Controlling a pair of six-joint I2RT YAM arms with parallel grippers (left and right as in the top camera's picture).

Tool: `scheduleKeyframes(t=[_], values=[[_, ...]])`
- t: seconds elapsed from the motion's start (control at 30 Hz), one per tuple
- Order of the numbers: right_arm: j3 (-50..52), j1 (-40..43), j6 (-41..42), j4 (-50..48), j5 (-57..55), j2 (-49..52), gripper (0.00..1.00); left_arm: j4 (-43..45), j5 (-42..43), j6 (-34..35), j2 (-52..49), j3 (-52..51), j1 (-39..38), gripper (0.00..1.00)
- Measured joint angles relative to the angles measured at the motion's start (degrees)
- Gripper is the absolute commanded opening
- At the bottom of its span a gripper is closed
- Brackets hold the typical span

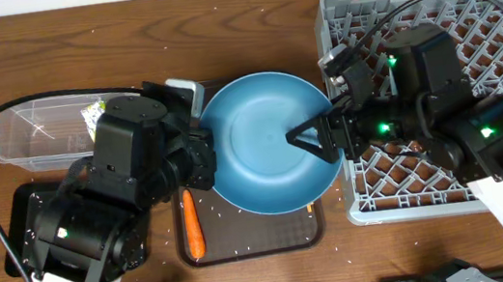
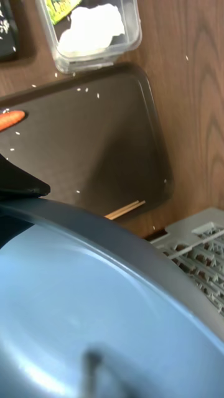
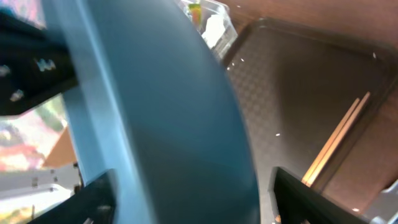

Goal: Sort waste into correct bins and load items into the dishwasher rack

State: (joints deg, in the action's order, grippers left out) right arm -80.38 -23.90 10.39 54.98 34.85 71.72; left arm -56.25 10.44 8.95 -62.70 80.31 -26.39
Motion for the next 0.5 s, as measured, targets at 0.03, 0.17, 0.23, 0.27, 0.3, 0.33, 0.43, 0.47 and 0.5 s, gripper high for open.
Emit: scheduleKeyframes(t=[0.03, 0.17, 0.23, 0.27, 0.3, 0.33, 0.43, 0.47, 0.5], values=[[0.0, -0.26, 0.02, -0.07, -0.46, 0.35, 0.48, 0.26, 0.07, 0.0, 0.0, 0.0, -0.46, 0.06], [0.0, -0.94, -0.02, -0.02, -2.56, 1.29, 0.19, 0.96, -1.31, -0.09, 0.0, 0.0, -1.57, 0.06], [0.0, -0.98, 0.11, 0.22, -4.52, 1.33, 0.04, 1.09, -2.29, -0.22, 0.07, 0.0, -1.73, 0.08], [0.0, -0.98, 0.17, 0.28, -5.55, 1.36, 0.01, 1.22, -2.62, -0.24, 0.13, 0.0, -1.86, 0.17], [0.0, -0.94, 0.28, 0.37, -6.34, 1.4, 0.01, 1.27, -2.58, -0.5, 0.22, 0.0, -1.95, 0.34], [0.0, -1.01, 0.33, 0.17, -6.43, 1.42, 0.01, 1.62, -2.16, -0.42, 0.28, 0.0, -2.19, 0.45], [0.0, -1.14, 0.39, 0.35, -7.48, 1.27, 0.01, 2.32, -0.68, -0.09, 0.24, 0.0, -3.02, 0.98], [0.0, -0.81, 0.72, 0.72, -8.48, 1.07, 0.01, 2.34, -0.48, -0.07, 0.24, 0.0, -3.08, 0.98], [0.0, -0.35, 0.96, 1.14, -9.62, 0.85, 0.01, 2.32, -0.28, -0.07, 0.24, 0.0, -3.08, 0.98]])
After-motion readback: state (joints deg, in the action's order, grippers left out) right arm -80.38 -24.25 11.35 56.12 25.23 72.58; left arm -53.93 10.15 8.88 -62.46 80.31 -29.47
